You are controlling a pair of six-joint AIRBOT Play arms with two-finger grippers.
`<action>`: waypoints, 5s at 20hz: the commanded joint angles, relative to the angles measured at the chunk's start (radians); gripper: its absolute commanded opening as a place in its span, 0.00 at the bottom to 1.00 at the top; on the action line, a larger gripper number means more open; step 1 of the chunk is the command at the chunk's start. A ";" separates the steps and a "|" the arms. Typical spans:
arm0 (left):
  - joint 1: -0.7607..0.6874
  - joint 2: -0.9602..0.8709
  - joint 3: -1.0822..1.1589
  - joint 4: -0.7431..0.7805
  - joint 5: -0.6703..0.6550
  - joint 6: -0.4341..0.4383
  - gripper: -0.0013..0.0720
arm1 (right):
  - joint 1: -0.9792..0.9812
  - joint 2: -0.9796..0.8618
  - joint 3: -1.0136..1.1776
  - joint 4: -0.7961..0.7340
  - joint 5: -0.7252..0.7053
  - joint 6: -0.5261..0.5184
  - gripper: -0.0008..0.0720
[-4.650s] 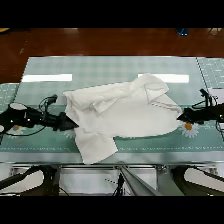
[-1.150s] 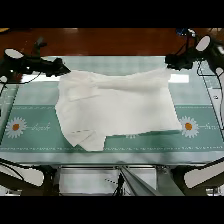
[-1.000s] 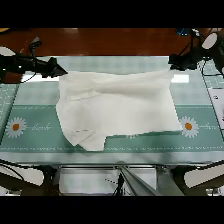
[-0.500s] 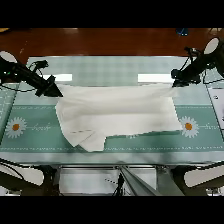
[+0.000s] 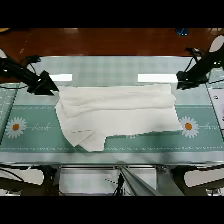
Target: Fold the shirts.
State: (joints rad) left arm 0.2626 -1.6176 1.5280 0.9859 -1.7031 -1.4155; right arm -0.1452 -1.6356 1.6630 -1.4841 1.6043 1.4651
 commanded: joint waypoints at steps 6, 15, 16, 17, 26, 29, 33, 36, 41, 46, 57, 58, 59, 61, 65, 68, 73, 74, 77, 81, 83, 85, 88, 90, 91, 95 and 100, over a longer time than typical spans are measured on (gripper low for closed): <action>0.165 0.422 -0.587 0.057 0.054 0.099 0.70 | -0.262 0.257 -0.346 0.219 -0.048 -0.112 0.76; 0.122 0.487 -1.006 0.016 0.294 0.152 0.81 | -0.314 0.370 -0.575 0.317 -0.240 -0.185 0.74; 0.098 0.478 -1.029 0.016 0.325 0.151 0.81 | -0.314 0.370 -0.575 0.322 -0.240 -0.185 0.74; 0.074 0.469 -1.043 0.009 0.353 0.151 0.81 | -0.314 0.370 -0.575 0.324 -0.240 -0.185 0.74; -0.121 0.408 -1.049 -0.164 0.448 0.174 0.55 | -0.314 0.370 -0.575 0.324 -0.240 -0.164 0.74; -0.116 0.409 -1.049 -0.163 0.402 0.202 0.04 | -0.314 0.370 -0.575 0.322 -0.234 -0.161 0.74; -0.039 0.415 -1.049 -0.164 0.340 0.228 0.04 | -0.330 0.404 -0.639 0.158 -0.232 -0.182 0.74; 0.000 0.420 -1.049 -0.165 0.341 0.227 0.05 | -0.419 0.472 -0.821 0.201 -0.334 -0.183 0.76; 0.000 0.420 -1.049 -0.165 0.341 0.245 0.05 | -0.496 0.473 -1.011 0.379 -0.434 -0.254 0.82; 0.000 0.420 -1.049 -0.166 0.341 0.253 0.05 | -0.495 0.473 -1.087 0.491 -0.496 -0.277 0.74; 0.003 0.464 -0.791 -0.220 0.355 0.267 0.04 | -0.495 0.590 -0.997 0.829 -0.389 -0.479 0.05; 0.003 0.474 -0.707 -0.259 0.358 0.267 0.04 | -0.488 0.601 -0.966 0.906 -0.401 -0.478 0.05; 0.003 0.476 -0.631 -0.293 0.366 0.266 0.04 | -0.460 0.604 -0.927 0.952 -0.417 -0.473 0.05; 0.000 0.473 -0.508 -0.339 0.426 0.240 0.04 | -0.348 0.603 -0.863 0.925 -0.515 -0.443 0.04; -0.043 0.401 -0.474 -0.340 0.575 0.217 0.04 | -0.141 0.563 -0.843 0.796 -0.961 -0.308 0.04; -0.036 0.252 -0.444 -0.370 0.576 0.215 0.05 | -0.124 0.441 -0.815 0.825 -1.017 -0.292 0.04; -0.010 0.063 -0.316 -0.451 0.576 0.217 0.05 | -0.091 0.273 -0.698 0.823 -1.045 -0.314 0.04; -0.014 0.031 -0.301 -0.452 0.575 0.217 0.04 | -0.074 0.243 -0.681 0.823 -1.051 -0.314 0.04; -0.024 -0.050 -0.287 -0.452 0.574 0.217 0.05 | -0.014 0.178 -0.669 0.777 -1.069 -0.316 0.04; 0.001 -0.096 -0.288 -0.443 0.547 0.217 0.11 | -0.004 0.152 -0.669 0.609 -1.081 -0.261 0.04; 0.026 -0.101 -0.288 -0.418 0.511 0.217 0.31 | -0.003 0.152 -0.669 0.496 -1.063 -0.195 0.05; 0.062 -0.101 -0.288 -0.371 0.434 0.214 0.41 | -0.004 0.152 -0.669 0.415 -1.033 -0.148 0.05; 0.120 -0.100 -0.286 -0.346 0.310 0.207 0.62 | -0.004 0.154 -0.669 0.374 -1.028 -0.130 0.19; 0.151 -0.098 -0.279 -0.346 0.239 0.207 0.62 | -0.006 0.167 -0.669 0.354 -1.028 -0.133 0.53; 0.162 -0.094 -0.276 -0.347 0.212 0.207 0.62 | -0.011 0.182 -0.669 0.321 -1.027 -0.123 0.54; 0.168 -0.067 -0.259 -0.350 0.187 0.208 0.62 | -0.092 0.240 -0.669 0.170 -1.025 0.109 0.65; 0.148 -0.064 -0.246 -0.350 0.187 0.211 0.62 | -0.236 0.156 -0.669 0.710 -0.877 -0.112 0.83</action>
State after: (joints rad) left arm 0.4179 -1.6848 1.2762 0.6353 -1.5063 -1.2068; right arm -0.3145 -1.4422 0.9936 -1.0641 0.6426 1.4765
